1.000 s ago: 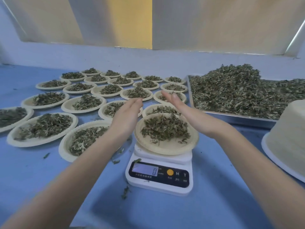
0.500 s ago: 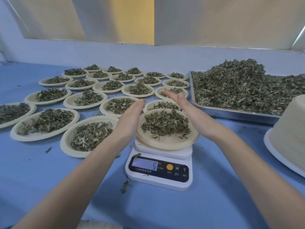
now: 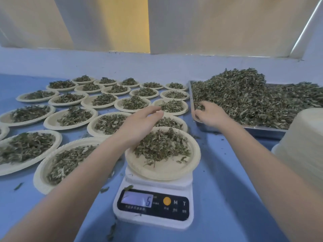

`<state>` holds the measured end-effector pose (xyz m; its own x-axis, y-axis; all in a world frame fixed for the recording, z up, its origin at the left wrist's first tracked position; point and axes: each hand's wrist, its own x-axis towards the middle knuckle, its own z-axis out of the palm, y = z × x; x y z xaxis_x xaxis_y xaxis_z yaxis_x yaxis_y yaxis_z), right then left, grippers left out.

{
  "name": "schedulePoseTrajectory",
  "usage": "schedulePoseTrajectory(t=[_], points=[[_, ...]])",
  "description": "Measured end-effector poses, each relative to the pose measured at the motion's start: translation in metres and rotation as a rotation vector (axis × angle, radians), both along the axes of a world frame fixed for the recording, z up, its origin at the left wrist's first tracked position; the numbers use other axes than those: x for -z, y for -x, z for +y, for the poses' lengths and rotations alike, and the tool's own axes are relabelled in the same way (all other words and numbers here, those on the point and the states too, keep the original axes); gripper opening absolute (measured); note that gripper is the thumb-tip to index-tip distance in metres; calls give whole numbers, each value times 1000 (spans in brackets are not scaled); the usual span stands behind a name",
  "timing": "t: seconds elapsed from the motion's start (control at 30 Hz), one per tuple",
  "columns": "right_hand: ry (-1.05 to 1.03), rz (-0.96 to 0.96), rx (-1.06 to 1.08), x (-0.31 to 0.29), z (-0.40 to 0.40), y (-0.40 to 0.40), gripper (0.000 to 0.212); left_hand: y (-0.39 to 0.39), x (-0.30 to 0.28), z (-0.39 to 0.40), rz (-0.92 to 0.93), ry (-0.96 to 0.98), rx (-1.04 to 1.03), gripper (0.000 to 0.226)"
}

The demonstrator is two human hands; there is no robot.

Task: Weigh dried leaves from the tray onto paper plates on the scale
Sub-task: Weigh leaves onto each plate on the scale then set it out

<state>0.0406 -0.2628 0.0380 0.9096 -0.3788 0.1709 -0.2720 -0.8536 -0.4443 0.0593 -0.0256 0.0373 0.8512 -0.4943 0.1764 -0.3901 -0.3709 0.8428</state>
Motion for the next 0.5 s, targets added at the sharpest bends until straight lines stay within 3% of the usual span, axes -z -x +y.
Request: schedulePoseTrajectory(t=[0.1, 0.3, 0.5], points=[[49, 151, 110, 3, -35, -28, 34, -15, -7, -14, -14, -31, 45, 47], [111, 366, 99, 20, -95, -78, 72, -49, -13, -26, 13, 67, 18, 30], [-53, 429, -32, 39, -121, -121, 58, -66, -7, -35, 22, 109, 9, 27]])
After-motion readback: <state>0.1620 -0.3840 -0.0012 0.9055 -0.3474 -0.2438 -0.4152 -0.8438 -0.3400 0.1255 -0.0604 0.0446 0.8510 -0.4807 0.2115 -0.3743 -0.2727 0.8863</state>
